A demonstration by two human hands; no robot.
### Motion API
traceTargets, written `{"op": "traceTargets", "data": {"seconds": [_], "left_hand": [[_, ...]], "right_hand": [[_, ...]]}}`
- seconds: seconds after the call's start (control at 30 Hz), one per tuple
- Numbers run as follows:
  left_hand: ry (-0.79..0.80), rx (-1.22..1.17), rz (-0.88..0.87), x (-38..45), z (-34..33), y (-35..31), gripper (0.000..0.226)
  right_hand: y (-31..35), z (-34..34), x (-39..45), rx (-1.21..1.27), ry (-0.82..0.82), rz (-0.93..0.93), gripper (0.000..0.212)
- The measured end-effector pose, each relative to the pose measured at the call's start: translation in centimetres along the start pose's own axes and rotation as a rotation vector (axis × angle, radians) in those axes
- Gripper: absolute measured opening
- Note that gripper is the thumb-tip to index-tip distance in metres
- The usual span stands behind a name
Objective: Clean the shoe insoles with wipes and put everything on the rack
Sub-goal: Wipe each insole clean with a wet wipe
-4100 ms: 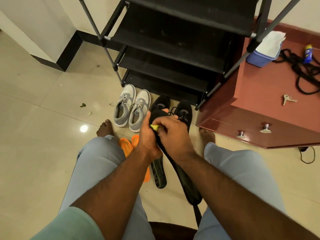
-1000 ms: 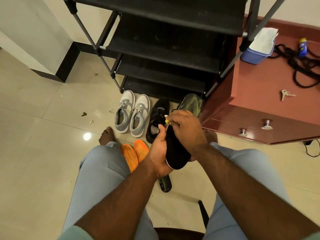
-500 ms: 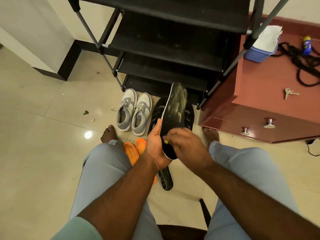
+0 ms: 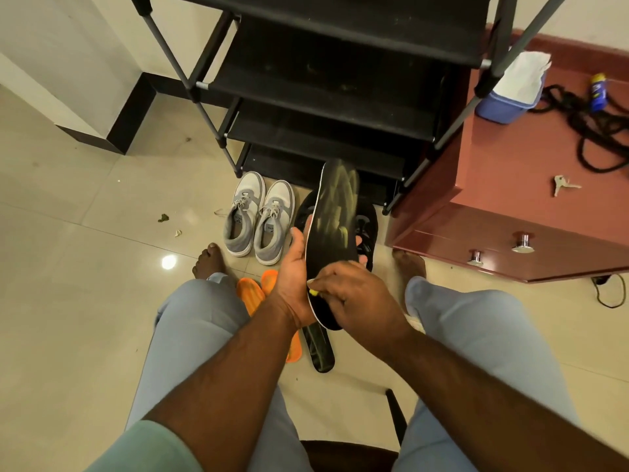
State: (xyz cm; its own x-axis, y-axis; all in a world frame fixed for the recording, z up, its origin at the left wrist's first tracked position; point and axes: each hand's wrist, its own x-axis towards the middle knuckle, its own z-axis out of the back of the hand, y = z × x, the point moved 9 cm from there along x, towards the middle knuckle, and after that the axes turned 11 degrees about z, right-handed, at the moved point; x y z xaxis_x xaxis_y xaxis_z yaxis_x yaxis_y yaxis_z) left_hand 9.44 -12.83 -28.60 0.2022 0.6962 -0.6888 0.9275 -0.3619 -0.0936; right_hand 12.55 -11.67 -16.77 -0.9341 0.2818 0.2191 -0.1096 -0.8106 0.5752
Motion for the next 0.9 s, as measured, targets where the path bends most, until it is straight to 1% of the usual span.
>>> {"op": "traceTargets", "data": {"seconds": [0.1,0.17,0.23,0.3,0.37,0.47,0.5,0.6,0.67,0.73,0.8,0.83,0.87,0.9], "left_hand": [[0.016,0.010,0.041,-0.2,-0.2,0.9,0.071],[0.040,0.023,0.064,-0.7,-0.6,1.6,0.061],[0.068,0.052,0.051,-1.1,-1.2,1.5,0.054],[0.076,0.060,0.025,-1.2,-1.3,0.9,0.050],[0.033,0.025,-0.007,-0.7,-0.2,-0.3,0.054],[-0.003,0.043,0.019,-0.1,0.4,-0.7,0.084],[-0.007,0.051,0.033,0.0,0.4,-0.5,0.087],[0.029,0.098,0.054,0.2,-0.3,0.4,0.072],[0.022,0.089,0.082,0.1,-0.1,1.4,0.062],[0.021,0.124,0.079,-0.1,0.0,1.6,0.054],[0.021,0.132,0.060,-0.2,-0.1,0.8,0.049],[0.003,0.126,0.046,-0.2,0.2,0.2,0.050],[-0.012,0.121,0.031,0.0,0.5,-0.3,0.057],[-0.015,0.119,0.033,0.1,0.6,-0.4,0.069]], "right_hand": [[-0.8,1.5,1.0,-0.044,-0.088,-0.023,0.019],[-2.4,2.4,1.7,-0.058,-0.132,-0.089,0.019],[-4.4,2.9,2.0,-0.051,-0.157,-0.184,0.019],[-4.8,2.8,1.9,-0.058,-0.153,-0.200,0.019],[-2.9,1.6,1.6,-0.071,-0.093,-0.095,0.020],[-0.1,-0.4,0.0,-0.026,0.023,0.021,0.022],[0.0,-0.5,-0.2,-0.024,0.035,0.021,0.023],[-1.8,0.4,0.6,-0.069,-0.041,-0.029,0.025],[-3.8,1.2,1.4,-0.129,-0.094,-0.101,0.025],[-5.3,1.6,1.8,-0.154,-0.091,-0.152,0.022],[-4.6,1.0,1.6,-0.174,-0.040,-0.103,0.020],[-3.6,0.5,1.2,-0.171,-0.001,-0.045,0.021],[-2.4,-0.2,0.6,-0.159,0.036,0.012,0.023],[-1.3,-0.8,-0.2,-0.136,0.066,0.054,0.023]]}}
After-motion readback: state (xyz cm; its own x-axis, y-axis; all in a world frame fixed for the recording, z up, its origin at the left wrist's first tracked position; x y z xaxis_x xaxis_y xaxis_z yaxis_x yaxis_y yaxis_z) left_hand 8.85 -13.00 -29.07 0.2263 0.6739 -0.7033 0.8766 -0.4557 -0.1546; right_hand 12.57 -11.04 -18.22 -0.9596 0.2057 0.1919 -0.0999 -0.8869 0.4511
